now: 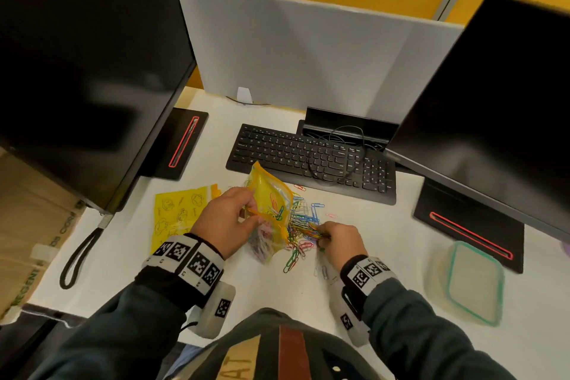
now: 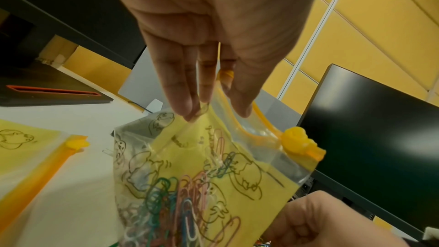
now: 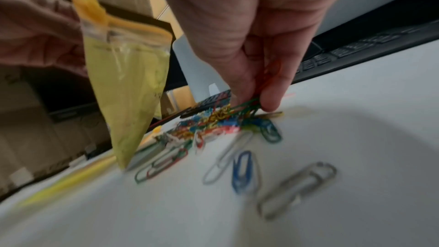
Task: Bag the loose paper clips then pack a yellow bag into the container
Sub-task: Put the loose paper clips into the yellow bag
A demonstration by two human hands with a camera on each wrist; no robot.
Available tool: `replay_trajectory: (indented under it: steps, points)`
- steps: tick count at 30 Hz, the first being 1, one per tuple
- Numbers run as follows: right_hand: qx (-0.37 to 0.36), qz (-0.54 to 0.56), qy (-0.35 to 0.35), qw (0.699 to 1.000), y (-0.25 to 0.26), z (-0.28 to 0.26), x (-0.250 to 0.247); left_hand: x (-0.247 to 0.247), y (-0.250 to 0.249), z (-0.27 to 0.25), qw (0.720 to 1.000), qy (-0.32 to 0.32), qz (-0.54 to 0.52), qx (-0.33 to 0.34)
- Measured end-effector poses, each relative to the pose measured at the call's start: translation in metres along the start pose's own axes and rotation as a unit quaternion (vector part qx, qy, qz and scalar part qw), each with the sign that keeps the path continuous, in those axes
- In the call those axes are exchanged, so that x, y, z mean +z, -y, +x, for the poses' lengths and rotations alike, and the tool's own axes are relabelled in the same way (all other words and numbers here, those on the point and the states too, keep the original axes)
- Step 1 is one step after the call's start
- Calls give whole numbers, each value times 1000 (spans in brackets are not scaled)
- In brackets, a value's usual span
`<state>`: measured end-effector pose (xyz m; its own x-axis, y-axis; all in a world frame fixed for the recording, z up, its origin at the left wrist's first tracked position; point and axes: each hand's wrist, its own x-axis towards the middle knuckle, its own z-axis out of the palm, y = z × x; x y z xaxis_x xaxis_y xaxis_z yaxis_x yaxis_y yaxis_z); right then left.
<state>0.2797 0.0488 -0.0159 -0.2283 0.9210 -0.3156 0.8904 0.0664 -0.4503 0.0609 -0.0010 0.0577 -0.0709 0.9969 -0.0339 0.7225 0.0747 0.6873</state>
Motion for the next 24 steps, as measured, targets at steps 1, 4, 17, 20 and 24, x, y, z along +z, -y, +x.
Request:
replay_trajectory:
  steps: [1, 4, 17, 20, 24]
  points:
    - [10, 22, -12, 1000, -2, -1, -4, 0, -2, 1, 1000, 2, 0, 2]
    - [28, 97, -68, 993, -3, -6, -19, 1, -5, 3, 1000, 6, 8, 16]
    - [-156, 50, -69, 984, 91, -17, -87, 3, -36, 11, 995, 37, 57, 74]
    - [-156, 155, -133, 967, 93, -15, -89, -2, -37, 10, 997, 26, 39, 65]
    - [-76, 214, -211, 951, 57, 11, -89, -11, -26, 5, 1000, -2, 18, 14]
